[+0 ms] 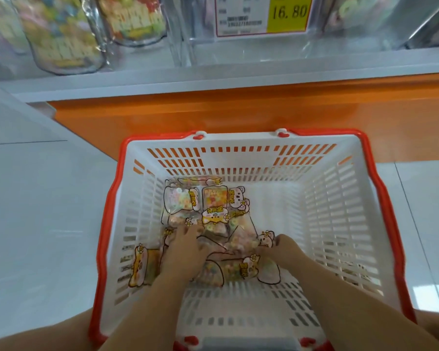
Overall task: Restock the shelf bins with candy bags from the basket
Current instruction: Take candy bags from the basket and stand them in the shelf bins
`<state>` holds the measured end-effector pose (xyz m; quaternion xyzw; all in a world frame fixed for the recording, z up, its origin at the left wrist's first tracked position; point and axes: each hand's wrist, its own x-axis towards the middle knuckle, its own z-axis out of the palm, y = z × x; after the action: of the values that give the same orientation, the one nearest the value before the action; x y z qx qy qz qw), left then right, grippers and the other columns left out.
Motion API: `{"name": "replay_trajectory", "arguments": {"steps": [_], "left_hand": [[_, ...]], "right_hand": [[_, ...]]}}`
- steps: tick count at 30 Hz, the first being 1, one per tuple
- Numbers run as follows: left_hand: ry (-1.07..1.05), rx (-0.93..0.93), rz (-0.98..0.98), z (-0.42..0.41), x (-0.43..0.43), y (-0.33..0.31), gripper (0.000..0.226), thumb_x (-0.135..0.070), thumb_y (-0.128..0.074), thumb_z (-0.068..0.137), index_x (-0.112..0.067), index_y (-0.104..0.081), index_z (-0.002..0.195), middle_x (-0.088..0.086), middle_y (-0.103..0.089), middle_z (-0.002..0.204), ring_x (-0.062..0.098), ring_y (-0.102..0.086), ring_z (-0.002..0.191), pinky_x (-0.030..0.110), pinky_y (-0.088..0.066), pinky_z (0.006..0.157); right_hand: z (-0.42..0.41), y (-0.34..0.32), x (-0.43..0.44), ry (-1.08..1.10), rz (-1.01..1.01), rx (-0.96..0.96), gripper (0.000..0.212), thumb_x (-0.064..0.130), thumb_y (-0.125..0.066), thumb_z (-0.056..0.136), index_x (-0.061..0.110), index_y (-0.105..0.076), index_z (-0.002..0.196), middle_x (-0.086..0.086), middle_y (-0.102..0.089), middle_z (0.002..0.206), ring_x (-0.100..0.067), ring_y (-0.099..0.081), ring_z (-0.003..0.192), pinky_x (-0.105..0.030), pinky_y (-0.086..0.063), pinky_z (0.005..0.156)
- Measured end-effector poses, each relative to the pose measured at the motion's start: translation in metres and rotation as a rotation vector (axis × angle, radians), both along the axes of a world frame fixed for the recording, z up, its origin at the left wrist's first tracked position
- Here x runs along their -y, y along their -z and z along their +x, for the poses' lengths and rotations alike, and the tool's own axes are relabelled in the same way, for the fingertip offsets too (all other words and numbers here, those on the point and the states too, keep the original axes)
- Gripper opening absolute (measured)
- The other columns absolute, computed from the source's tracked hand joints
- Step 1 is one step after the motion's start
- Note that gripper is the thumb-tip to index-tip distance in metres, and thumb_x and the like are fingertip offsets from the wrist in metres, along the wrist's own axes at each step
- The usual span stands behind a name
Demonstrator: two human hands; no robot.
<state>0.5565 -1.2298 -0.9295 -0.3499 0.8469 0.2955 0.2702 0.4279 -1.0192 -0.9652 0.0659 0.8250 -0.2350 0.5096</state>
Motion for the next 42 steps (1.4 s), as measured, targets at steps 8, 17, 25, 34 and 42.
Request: {"name": "replay_trajectory", "arguments": {"steps": [8,17,25,34,42], "left_hand": [[-0.035,-0.02,-0.001,0.002,-0.003,0.0,0.044,-0.022,-0.053,0.097,-0.023,-0.047,0.14,0.005,-0.031,0.147,0.025,-0.055,0.109,0.034,-0.052,0.079],[-0.02,0.005,0.028,-0.009,-0.007,-0.003,0.046,-0.025,-0.054,0.098,-0.024,-0.043,0.143,0.003,-0.032,0.15,0.025,-0.054,0.119,0.038,-0.055,0.09],[0.075,-0.164,0.015,-0.029,-0.019,-0.035,0.043,-0.028,-0.053,0.097,-0.024,-0.05,0.14,0.006,-0.042,0.145,0.024,-0.05,0.126,0.041,-0.048,0.101],[-0.558,-0.103,0.758,-0.048,-0.032,-0.153,0.065,-0.07,-0.061,0.084,-0.018,-0.065,0.124,-0.001,-0.073,0.113,0.018,-0.067,0.094,0.035,-0.052,0.085],[-0.956,-0.819,1.225,-0.042,-0.051,-0.246,0.048,-0.033,-0.073,0.072,-0.011,-0.068,0.114,0.006,-0.073,0.114,0.022,-0.064,0.116,0.036,-0.052,0.088]], "right_hand": [[0.004,0.003,0.019,-0.091,-0.092,-0.165,0.044,0.055,-0.082,0.069,0.019,-0.06,0.081,0.007,-0.066,0.076,-0.007,-0.06,0.068,-0.025,-0.042,0.057],[-0.017,-0.015,0.017,-0.065,-0.206,-0.249,0.046,0.025,-0.071,0.08,0.019,-0.035,0.052,0.006,-0.036,0.046,-0.016,-0.038,0.048,-0.029,-0.03,0.051],[-0.051,-0.077,-0.021,0.037,-0.253,-0.44,0.045,0.027,-0.071,0.085,0.018,-0.042,0.052,0.007,-0.042,0.043,-0.014,-0.042,0.046,-0.026,-0.032,0.05],[-0.04,-0.2,0.013,0.245,-0.616,-0.486,0.03,0.036,-0.083,0.078,0.008,-0.073,0.083,-0.007,-0.076,0.077,-0.023,-0.073,0.075,-0.04,-0.06,0.073],[-0.02,-0.324,0.029,0.005,-0.868,-0.589,0.028,0.031,-0.078,0.084,0.007,-0.069,0.076,-0.009,-0.073,0.073,-0.02,-0.068,0.066,-0.033,-0.055,0.066]]}}
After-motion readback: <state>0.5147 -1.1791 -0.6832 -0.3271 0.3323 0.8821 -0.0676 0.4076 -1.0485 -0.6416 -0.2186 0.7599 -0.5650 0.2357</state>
